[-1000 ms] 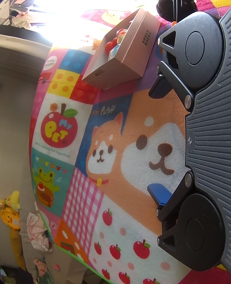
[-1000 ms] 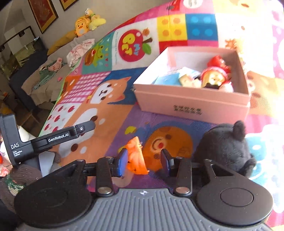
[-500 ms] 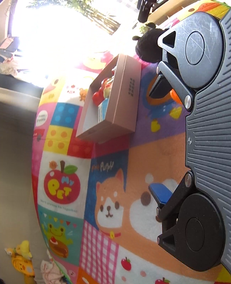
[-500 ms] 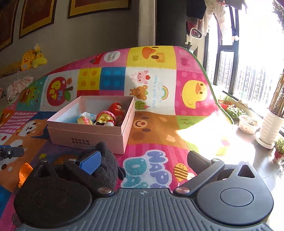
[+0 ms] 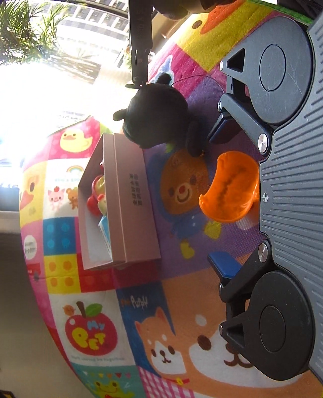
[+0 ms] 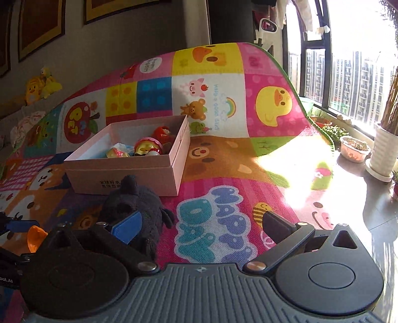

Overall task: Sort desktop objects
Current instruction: 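Grasp the orange pumpkin with left while right grasps the black plush bear, then lift the pumpkin over the pink box and release it with left while right carries the bear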

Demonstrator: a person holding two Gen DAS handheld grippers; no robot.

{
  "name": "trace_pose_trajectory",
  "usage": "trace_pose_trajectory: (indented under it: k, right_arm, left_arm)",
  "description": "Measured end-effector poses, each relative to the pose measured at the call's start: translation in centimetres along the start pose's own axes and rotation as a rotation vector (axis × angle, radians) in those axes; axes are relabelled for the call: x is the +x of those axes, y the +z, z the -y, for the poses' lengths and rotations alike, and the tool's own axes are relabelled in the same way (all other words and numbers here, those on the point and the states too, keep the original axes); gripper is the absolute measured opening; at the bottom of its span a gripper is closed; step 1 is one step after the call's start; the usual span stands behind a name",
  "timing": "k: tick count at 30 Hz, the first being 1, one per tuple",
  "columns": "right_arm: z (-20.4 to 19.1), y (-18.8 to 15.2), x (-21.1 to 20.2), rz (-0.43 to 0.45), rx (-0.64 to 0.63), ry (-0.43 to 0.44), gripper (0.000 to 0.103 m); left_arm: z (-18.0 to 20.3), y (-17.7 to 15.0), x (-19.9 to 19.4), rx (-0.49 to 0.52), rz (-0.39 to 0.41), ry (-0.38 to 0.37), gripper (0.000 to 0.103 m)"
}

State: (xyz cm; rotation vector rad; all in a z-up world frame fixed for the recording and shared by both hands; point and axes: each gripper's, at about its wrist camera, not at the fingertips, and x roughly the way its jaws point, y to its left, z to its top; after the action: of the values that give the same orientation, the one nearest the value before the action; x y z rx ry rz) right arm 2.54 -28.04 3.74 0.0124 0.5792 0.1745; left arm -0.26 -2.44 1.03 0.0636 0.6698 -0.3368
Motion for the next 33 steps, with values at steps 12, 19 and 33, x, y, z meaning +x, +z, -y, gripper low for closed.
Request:
trace_pose_trajectory:
  k: [12,19,33]
  right_arm:
    - [-6.4,0.2,1.4,-0.022,-0.216,0.112,0.103]
    - [-7.8,0.9,4.7,-0.109,-0.204,0.115,0.103]
    - [-4.6,5.6,-0.3,-0.046,-0.121,0.160,0.069]
  left_arm:
    - [1.6,-0.4,0.2,0.104,-0.001,0.044,0.064]
    - [1.3,-0.3,0.3,0.094,0.003,0.041,0.067]
    - [1.1,1.6,-0.2,0.128,0.052,0.048,0.064]
